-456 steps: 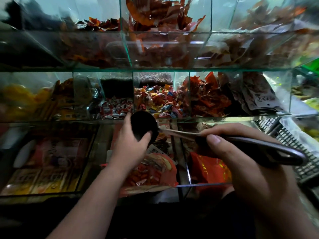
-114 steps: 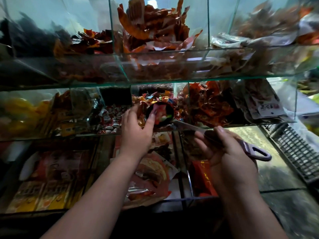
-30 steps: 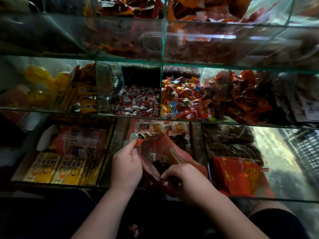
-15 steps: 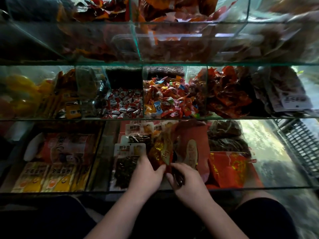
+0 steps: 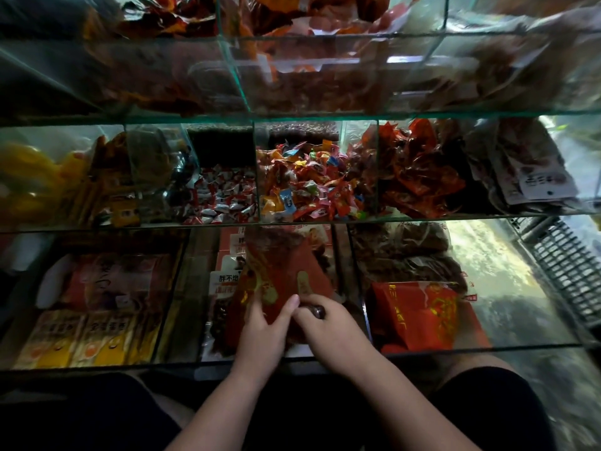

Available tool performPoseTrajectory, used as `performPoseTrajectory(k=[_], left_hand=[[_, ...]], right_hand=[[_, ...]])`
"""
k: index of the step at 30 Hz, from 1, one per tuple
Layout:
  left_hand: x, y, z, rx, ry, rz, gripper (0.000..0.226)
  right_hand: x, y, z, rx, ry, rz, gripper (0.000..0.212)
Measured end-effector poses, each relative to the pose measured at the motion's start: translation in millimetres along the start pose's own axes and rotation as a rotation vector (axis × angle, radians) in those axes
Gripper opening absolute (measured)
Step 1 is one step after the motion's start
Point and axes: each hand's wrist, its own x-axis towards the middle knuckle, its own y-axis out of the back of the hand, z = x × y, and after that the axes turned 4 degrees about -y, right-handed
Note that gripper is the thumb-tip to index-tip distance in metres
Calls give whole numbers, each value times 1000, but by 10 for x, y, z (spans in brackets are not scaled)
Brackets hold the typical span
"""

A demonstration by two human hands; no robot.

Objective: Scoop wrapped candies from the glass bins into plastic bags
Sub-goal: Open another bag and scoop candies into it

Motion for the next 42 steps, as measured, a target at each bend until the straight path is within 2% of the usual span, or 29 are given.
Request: performPoseTrajectory(k=[1,3,5,8,11,13,17,19,23,26,28,30,33,35,36,39,42], left_hand=[[39,49,-23,62,23,34,63],[116,151,-47,160,73,60,35],[153,275,-85,264,104,89,7],[128,477,-184,329,70,167,34],[7,555,-229,302,42,192,41],[-51,547,-235,260,17,204,38],[-65,552,-228,216,-8,216,26],[-60,563,-227,212,4,194,27],[-52,582,-258,149,35,206,30],[-51,585,-226,154,7,222,21],[-102,574,-173,215,-82,263,42],[-195,552,-43,253,-301,368,51],[-274,483,94,289,-732,408,40],[-279,418,150,285,-840,329,34],[-260,394,179,291,-796,290,34],[-125,338,202,403,-499,222,49],[31,306,224,543,-411,162,62]], right_hand=[[29,-37,5,29,-46,-5,29],[69,-81,28,35,-83,19,22],[65,-93,48,-27,-55,73,25],[23,-99,76,-177,16,151,33],[1,-161,46,-231,76,180,29],[18,-182,14,-152,47,206,26],[40,-94,20,93,-112,264,42],[3,-26,58,186,-127,289,46],[-124,76,90,490,-160,315,37],[-223,175,78,636,-152,319,33],[-294,247,43,688,-144,329,30],[-352,319,37,744,-151,349,32],[-457,433,36,812,-124,388,35],[-546,512,28,830,-90,405,32],[-598,554,18,832,-76,416,32],[-722,676,7,857,-51,446,34],[-829,766,-42,904,-8,423,40]])
